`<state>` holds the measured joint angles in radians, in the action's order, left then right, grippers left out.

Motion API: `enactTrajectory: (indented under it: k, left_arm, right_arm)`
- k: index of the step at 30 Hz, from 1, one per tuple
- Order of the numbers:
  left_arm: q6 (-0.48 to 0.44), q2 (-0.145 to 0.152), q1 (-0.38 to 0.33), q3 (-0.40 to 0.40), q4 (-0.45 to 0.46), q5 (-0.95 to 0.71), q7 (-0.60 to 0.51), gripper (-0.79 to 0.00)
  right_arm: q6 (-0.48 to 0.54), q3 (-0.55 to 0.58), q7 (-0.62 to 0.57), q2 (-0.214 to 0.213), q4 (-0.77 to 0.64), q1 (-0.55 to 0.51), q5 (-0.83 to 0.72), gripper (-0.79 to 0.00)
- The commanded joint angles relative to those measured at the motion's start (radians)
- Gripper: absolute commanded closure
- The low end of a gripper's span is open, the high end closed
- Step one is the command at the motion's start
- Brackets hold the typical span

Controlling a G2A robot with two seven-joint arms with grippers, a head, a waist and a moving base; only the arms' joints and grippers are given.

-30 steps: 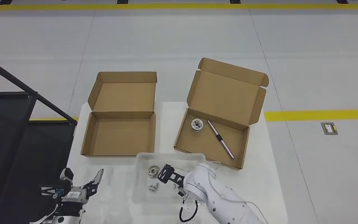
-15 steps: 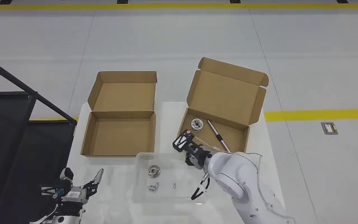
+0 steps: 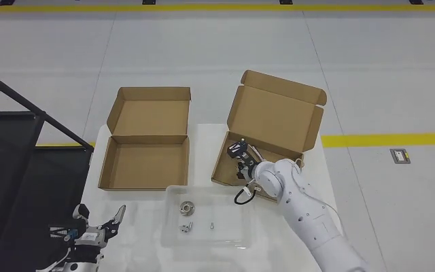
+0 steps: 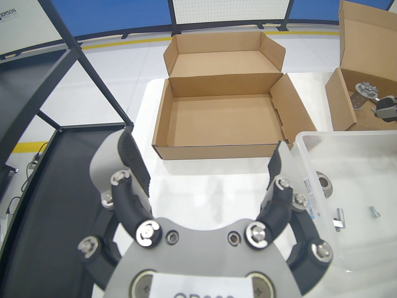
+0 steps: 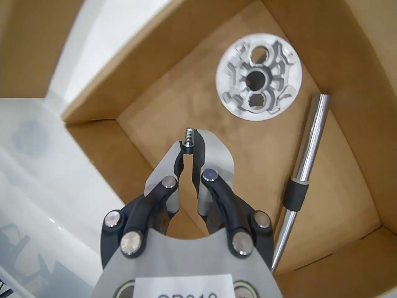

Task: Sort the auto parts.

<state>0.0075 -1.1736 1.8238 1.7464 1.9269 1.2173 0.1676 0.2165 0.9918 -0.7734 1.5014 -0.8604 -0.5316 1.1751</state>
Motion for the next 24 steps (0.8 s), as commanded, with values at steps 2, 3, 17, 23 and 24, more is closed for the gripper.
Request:
enactTrajectory:
  k: [2,3,17,23,24]
  left_arm:
    - [0.0,0.0,0.0,0.0,0.0,0.0,0.0,-0.785]
    - [0.0,0.0,0.0,0.0,0.0,0.0,0.0,-0.785]
    - [0.0,0.0,0.0,0.0,0.0,0.0,0.0,-0.785]
    - [0.0,0.0,0.0,0.0,0.0,0.0,0.0,-0.785]
    - [0.0,0.0,0.0,0.0,0.0,0.0,0.0,-0.785]
  right_arm:
    - [-0.006,-0.022,0.021,0.012,0.075,0.034,0.0,-0.083]
    - [-0.009,-0.028,0.025,0.015,0.09,0.042,0.005,-0.219]
    - [0.101,0.057,-0.019,-0.038,-0.223,-0.091,0.042,-0.342]
    - [0.237,0.116,-0.169,-0.089,-0.712,-0.359,0.07,-0.348]
    - [0.266,0.108,-0.193,-0.093,-0.763,-0.393,0.068,-0.348]
